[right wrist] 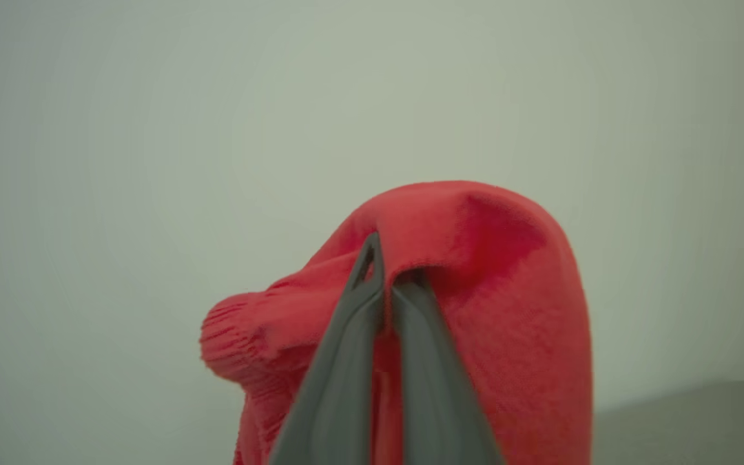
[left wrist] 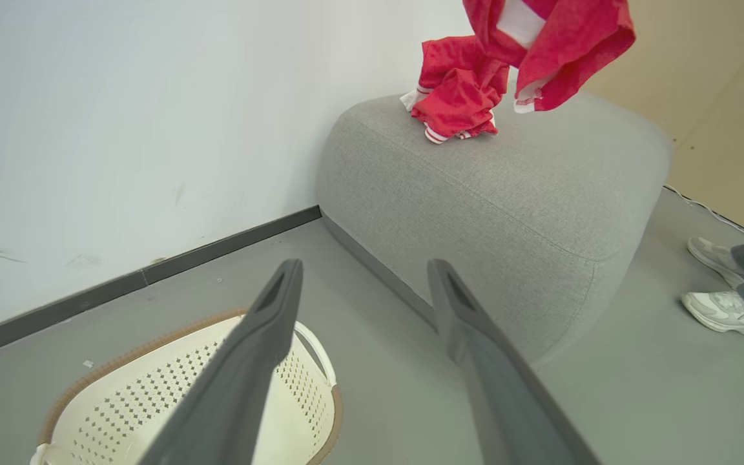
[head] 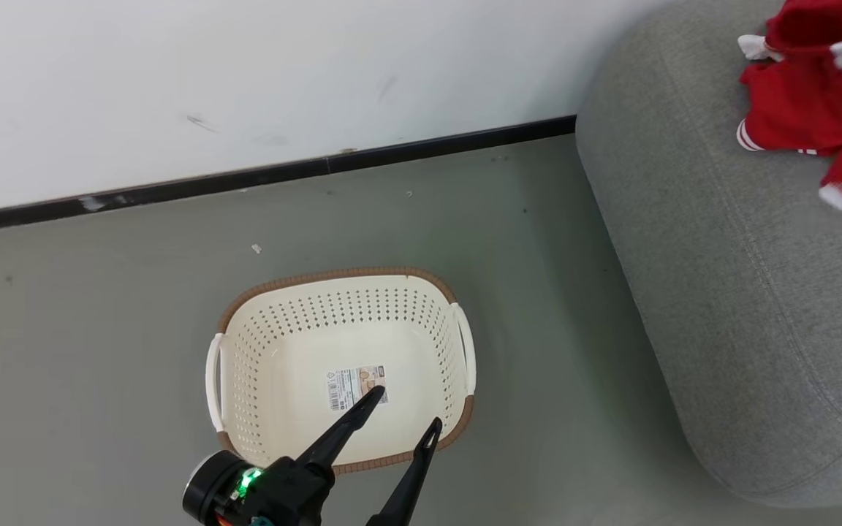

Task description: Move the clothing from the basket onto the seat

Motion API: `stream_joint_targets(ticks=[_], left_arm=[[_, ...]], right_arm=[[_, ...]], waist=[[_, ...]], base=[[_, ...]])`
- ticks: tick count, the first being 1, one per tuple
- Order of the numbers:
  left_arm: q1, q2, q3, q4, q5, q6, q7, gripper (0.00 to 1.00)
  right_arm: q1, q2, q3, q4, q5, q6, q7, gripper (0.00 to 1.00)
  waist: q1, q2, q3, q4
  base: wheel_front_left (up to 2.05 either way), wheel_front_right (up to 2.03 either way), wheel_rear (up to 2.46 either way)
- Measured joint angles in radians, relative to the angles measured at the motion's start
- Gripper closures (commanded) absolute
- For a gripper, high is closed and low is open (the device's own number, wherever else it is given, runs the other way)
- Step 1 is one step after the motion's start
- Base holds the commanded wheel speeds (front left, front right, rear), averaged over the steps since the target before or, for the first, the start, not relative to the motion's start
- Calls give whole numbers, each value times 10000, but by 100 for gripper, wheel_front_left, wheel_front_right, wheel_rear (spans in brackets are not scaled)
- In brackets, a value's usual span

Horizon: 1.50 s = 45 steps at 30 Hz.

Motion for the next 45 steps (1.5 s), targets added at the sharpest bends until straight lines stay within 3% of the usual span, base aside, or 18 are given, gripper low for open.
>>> stream_joint_targets(ticks=[4, 10, 13, 31, 45], left_arm=[[-1, 138, 29, -128, 10, 0, 88, 0], [-4, 334, -12, -274, 12, -54, 274, 0], [-14, 349, -23, -368, 12, -107, 318, 0], [-570, 573, 282, -514, 8, -370, 337, 0], [-999, 685, 504, -504, -25, -541, 247, 0]], right_arm=[[-748, -12, -911, 470, 314, 0, 213, 100], [-1580, 370, -3218, 1655, 1064, -8, 807, 100], [-1978, 268, -3749, 1900, 1022, -8, 955, 100], [-4803, -566, -4529, 1505, -6, -8, 1168, 100], [-6004, -1057, -4857, 656, -880, -8, 1430, 100]], waist=[[1, 0, 331, 223], [0, 0, 862, 491], [0, 0, 1134, 597], [0, 0, 2508, 1047], [0, 0, 3237, 957]], base=[[0, 0, 0], [0, 0, 0], [0, 0, 0], [0, 0, 0], [0, 0, 0]])
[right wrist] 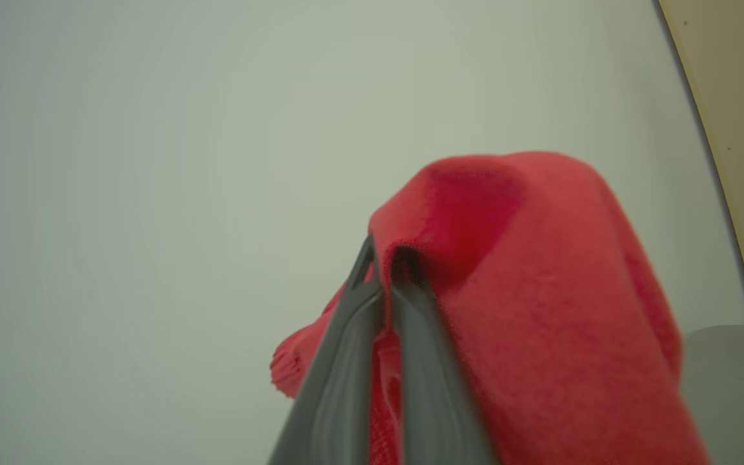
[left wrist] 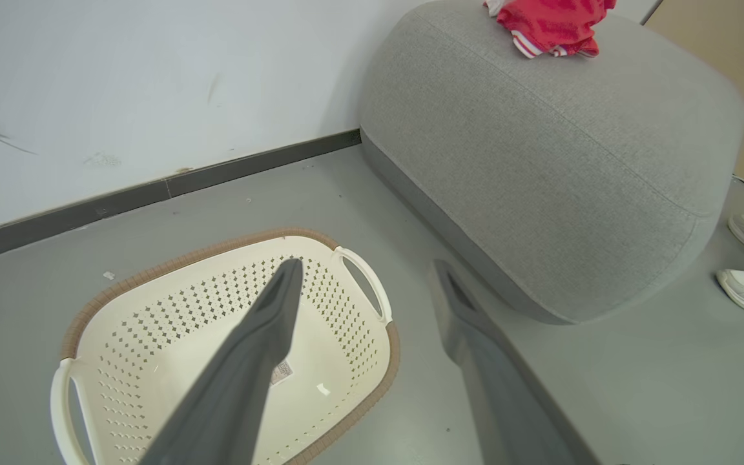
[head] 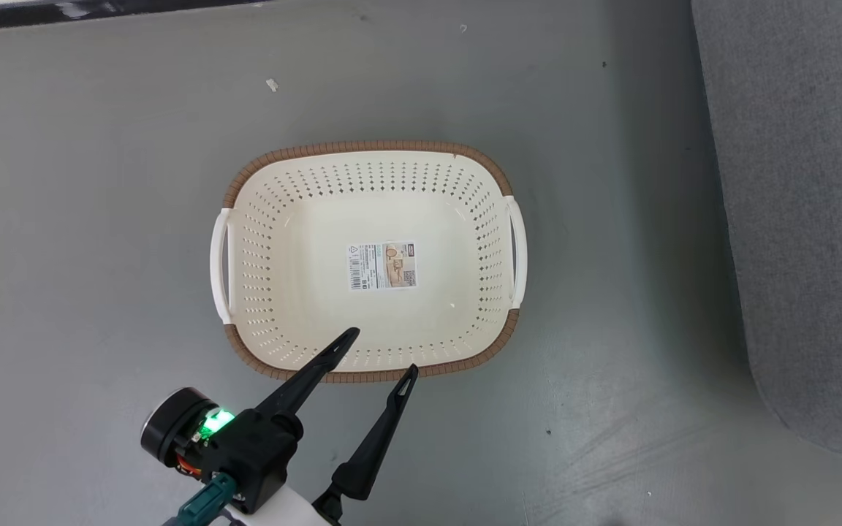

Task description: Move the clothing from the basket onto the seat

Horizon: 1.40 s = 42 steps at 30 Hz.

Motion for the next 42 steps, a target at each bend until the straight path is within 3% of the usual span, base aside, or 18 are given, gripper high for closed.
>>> stream_joint_targets(ticks=[17, 23, 36, 42], left_arm=[[-42, 374, 169, -151, -50, -35, 378, 0], [-126, 410, 253, -359, 4, -17, 468, 0], [-558, 493, 665, -736, 127, 109, 541, 0], [-672, 564, 794, -721, 232, 113, 460, 0]], right_arm=[[934, 460, -111, 174, -272, 0, 253, 100], [1526, 1168, 280, 364, -247, 0, 113, 100], [2444, 2169, -1218, 1409, 282, 0, -836, 100], [2509, 2456, -1296, 1866, 280, 0, -1429, 96]], waist=[[0, 0, 1053, -376], [0, 0, 1509, -511], [0, 0, 2313, -779], [0, 0, 2421, -993]], base=[[0, 0, 0], [0, 0, 0], [0, 0, 0], [0, 0, 0]])
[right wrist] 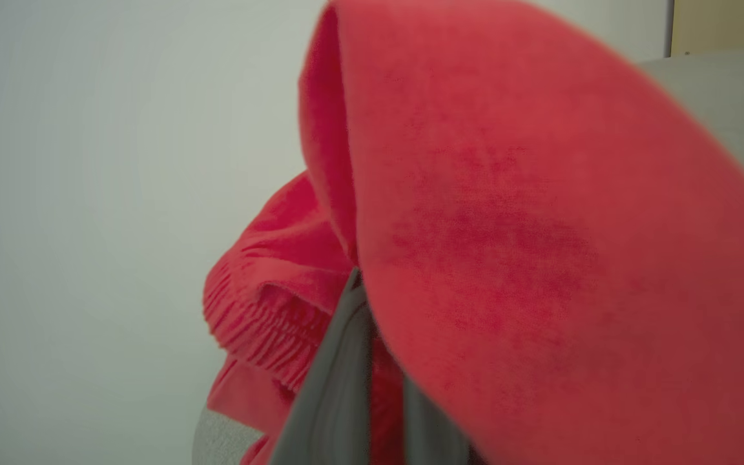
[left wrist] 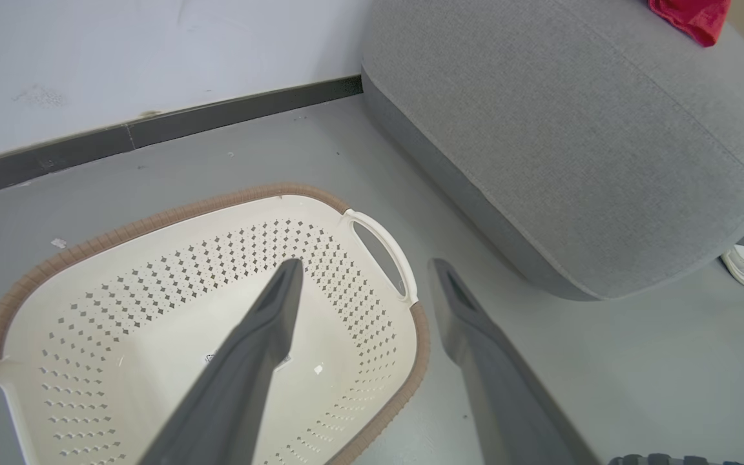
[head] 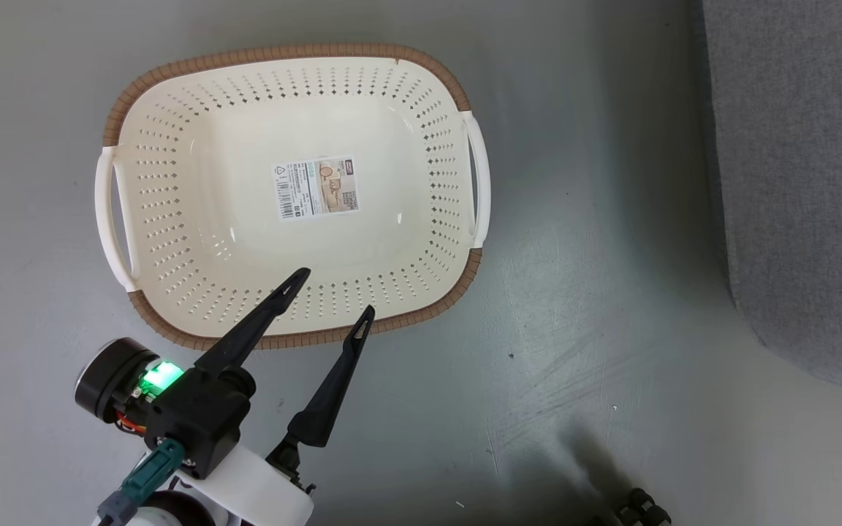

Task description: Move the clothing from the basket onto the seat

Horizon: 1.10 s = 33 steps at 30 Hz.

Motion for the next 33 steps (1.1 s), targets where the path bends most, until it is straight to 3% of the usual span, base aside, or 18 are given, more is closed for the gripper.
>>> stream_joint_targets(ticks=[1, 3, 5, 20, 33], left_arm=[[-13, -2, -2, 21, 0, -2, -13, 0], [-55, -12, -27, 56, 6, -4, -27, 0], [-124, -38, -59, 98, 4, -6, -115, 0], [-556, -393, 35, 719, -261, -17, -545, 0], [-601, -698, 276, 1703, -842, -63, -1068, 0]], right_arm=[[0, 23, 23, 52, -4, 0, -90, 89], [1, 13, 79, 104, -27, 0, -228, 61], [0, 4, 146, 138, -27, 0, -332, 0], [505, -155, 1488, 230, 171, 0, -635, 0], [3084, 832, 3149, -917, 694, 0, -757, 0]], waist=[[0, 0, -17, -23], [0, 0, -63, -53], [0, 1, -118, -75], [0, 0, -759, -175], [0, 0, -1818, -231]], base=[[0, 0, 0], [0, 0, 0], [0, 0, 0], [0, 0, 0], [0, 0, 0]])
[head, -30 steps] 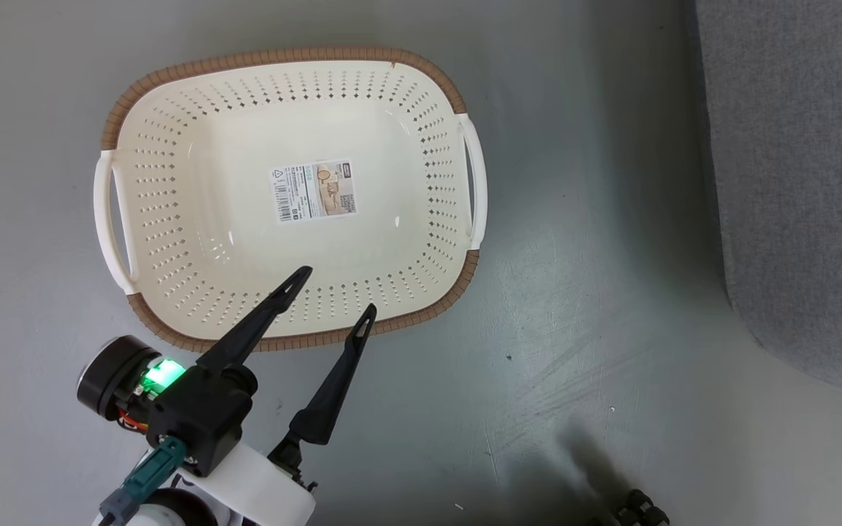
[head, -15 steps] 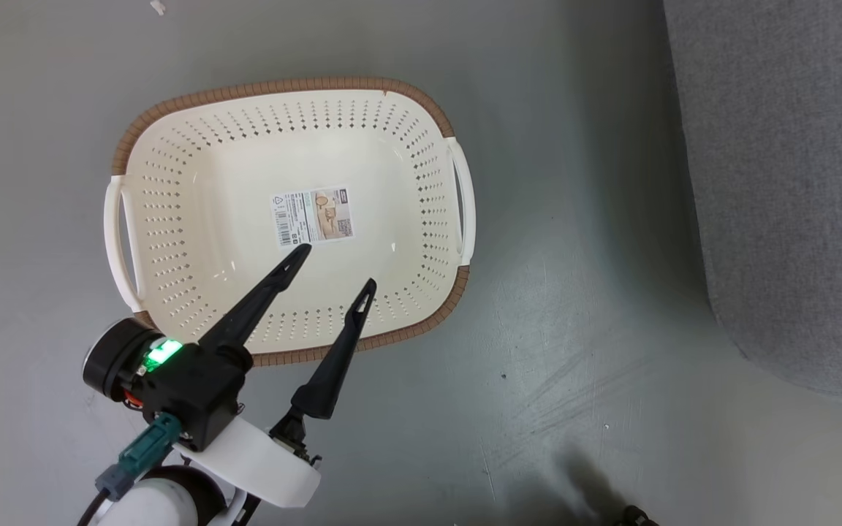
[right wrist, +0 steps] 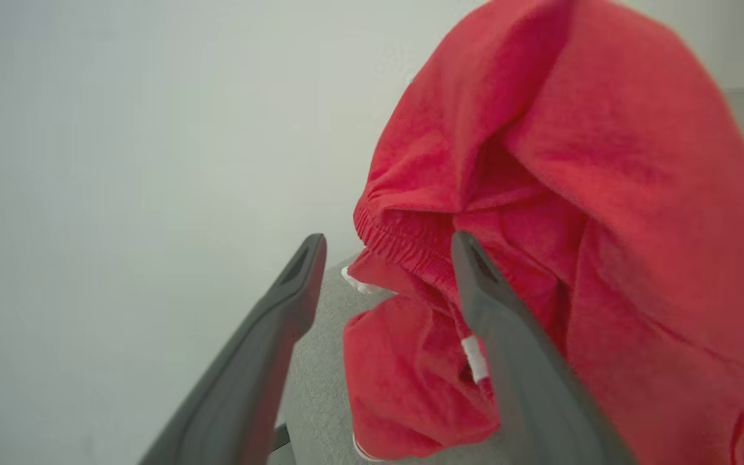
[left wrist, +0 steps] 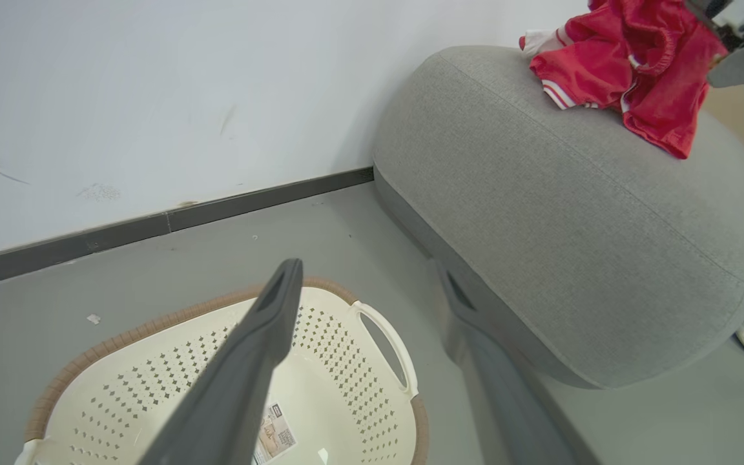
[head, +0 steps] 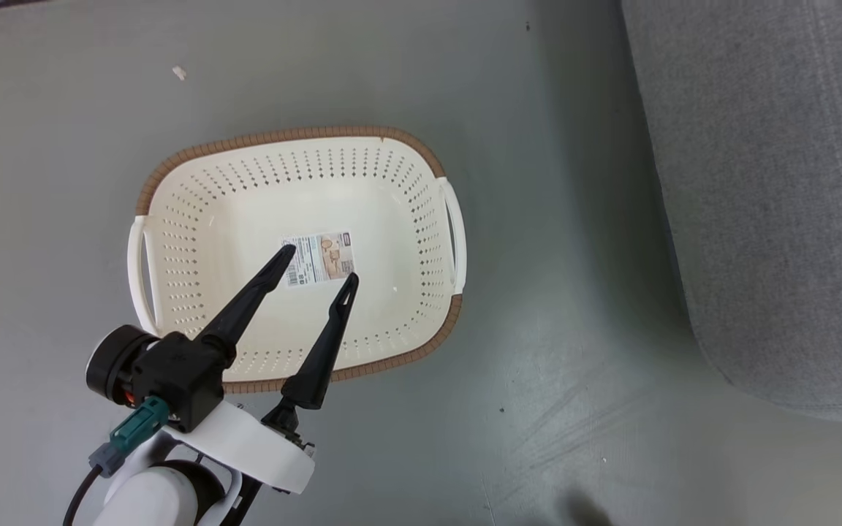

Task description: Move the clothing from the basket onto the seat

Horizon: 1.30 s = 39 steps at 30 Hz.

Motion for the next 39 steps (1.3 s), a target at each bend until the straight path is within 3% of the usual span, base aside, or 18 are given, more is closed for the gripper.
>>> stream_joint_targets(ticks=[12, 29, 39], left_arm=[[7, -140, 178, 865, -188, -69, -464, 0], [1121, -777, 1335, 2134, -518, 867, -1950, 0], [1576, -851, 1912, 2871, -543, 1292, -2510, 0]], right_arm=[[2141, 554, 1415, -1570, -113, 0, -44, 0], [3884, 708, 4243, -1306, -211, 0, -42, 0], [4779, 715, 5097, -966, -148, 0, -42, 0]], waist=[[0, 0, -1185, -95], [0, 0, -2959, 364], [0, 0, -3972, 955]], base=[[0, 0, 0], [0, 0, 0], [0, 0, 0]])
